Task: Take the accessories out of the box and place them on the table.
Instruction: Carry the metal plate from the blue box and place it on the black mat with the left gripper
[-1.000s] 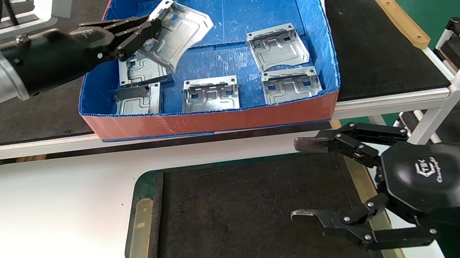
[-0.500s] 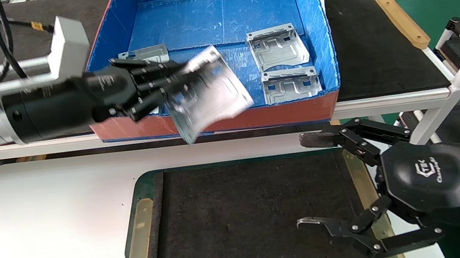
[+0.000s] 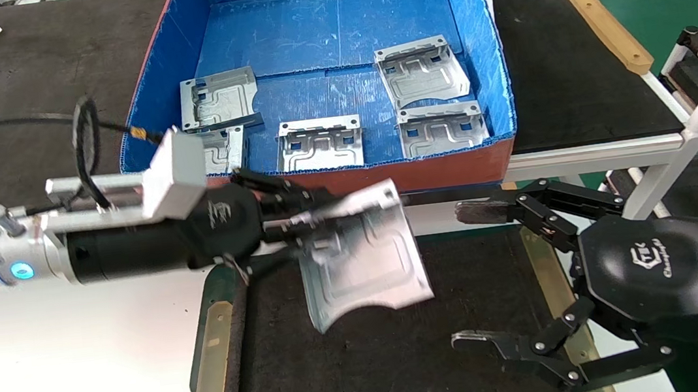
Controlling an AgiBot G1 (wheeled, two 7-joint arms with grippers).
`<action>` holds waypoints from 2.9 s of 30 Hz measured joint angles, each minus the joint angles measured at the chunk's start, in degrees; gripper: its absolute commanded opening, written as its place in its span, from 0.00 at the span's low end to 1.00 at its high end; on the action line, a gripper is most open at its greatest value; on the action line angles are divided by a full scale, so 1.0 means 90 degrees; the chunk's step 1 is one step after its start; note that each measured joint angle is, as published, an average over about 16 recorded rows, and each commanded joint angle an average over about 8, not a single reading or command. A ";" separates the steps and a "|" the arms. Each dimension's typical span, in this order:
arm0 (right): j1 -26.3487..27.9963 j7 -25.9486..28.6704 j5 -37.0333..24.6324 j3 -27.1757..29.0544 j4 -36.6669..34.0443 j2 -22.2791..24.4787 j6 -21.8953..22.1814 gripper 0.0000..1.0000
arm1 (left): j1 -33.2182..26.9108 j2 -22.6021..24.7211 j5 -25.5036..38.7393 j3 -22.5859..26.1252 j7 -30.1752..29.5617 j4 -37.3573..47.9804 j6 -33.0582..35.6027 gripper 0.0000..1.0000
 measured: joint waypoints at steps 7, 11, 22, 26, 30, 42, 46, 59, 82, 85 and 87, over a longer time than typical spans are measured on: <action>0.0000 0.0000 0.0000 0.0000 0.0000 0.0000 0.0000 1.00 | 0.0406 0.0037 -0.0243 0.0462 0.0093 -0.0511 -0.0173 0.00; 0.0000 0.0000 0.0000 0.0000 0.0000 0.0000 0.0000 1.00 | 0.0627 0.0182 -0.0217 0.0654 0.0224 -0.0615 -0.0468 0.00; 0.0000 0.0000 0.0000 0.0000 0.0000 0.0000 0.0000 1.00 | 0.1226 0.1066 0.0207 0.0878 0.0860 -0.0429 -0.2065 0.00; 0.0000 0.0000 0.0000 0.0000 0.0000 0.0000 0.0000 1.00 | 0.1380 0.1460 0.0328 0.0896 0.1239 -0.0248 -0.2679 0.00; 0.0000 0.0000 0.0000 0.0000 0.0000 0.0000 0.0000 1.00 | 0.1480 0.1794 0.0353 0.0918 0.1645 -0.0049 -0.3154 0.00; 0.0000 0.0000 0.0000 0.0000 0.0000 0.0000 0.0000 1.00 | 0.1608 0.2212 -0.0167 0.1423 0.2272 0.0005 -0.4108 0.00; 0.0000 0.0000 0.0000 0.0000 0.0000 0.0000 0.0000 1.00 | 0.1638 0.2228 -0.0424 0.1774 0.2264 -0.0164 -0.4452 0.00; 0.0000 0.0000 0.0000 0.0000 0.0000 0.0000 0.0000 1.00 | 0.1664 0.2238 -0.1157 0.3011 0.2119 -0.0679 -0.5825 0.00; 0.0000 0.0000 0.0000 -0.0001 0.0000 0.0000 0.0000 1.00 | 0.1475 0.2215 -0.2357 0.4377 0.2070 -0.1222 -0.6610 0.00; 0.0000 0.0000 0.0000 -0.0001 0.0000 0.0000 0.0000 1.00 | 0.1440 0.2210 -0.2464 0.4472 0.2140 -0.1198 -0.6540 0.00; 0.0000 0.0000 0.0000 0.0000 0.0000 0.0000 0.0000 1.00 | 0.1420 0.2208 -0.2524 0.4528 0.2184 -0.1181 -0.6493 0.00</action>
